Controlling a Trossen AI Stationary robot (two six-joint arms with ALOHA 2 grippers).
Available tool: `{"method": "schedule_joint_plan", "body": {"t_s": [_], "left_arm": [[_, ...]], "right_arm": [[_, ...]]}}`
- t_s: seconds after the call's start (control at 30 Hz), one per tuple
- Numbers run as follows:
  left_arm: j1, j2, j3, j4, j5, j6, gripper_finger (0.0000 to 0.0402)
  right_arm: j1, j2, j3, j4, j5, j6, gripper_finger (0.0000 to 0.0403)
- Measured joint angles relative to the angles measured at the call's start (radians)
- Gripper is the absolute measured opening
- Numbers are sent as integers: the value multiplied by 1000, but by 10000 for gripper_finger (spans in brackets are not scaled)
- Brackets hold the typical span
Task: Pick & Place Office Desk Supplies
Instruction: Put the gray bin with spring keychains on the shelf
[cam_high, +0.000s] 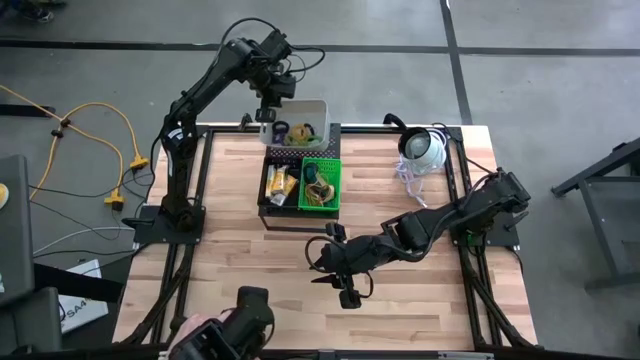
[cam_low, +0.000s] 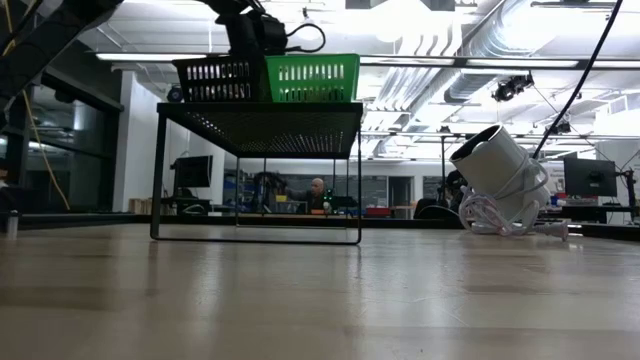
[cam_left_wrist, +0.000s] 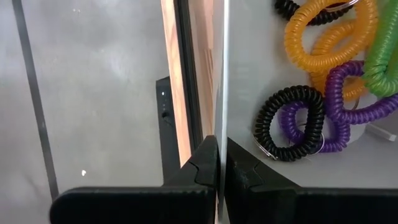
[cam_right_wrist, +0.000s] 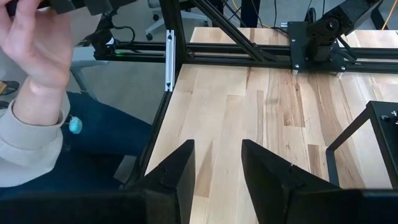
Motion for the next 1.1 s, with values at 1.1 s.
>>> {"method": "schedule_joint_plan", "body": {"t_s": [1.1], "left_arm": [[-3,0,0,4,-21,-2,1]], "right_arm": [[0,0,0,0,0,0,120]]}}
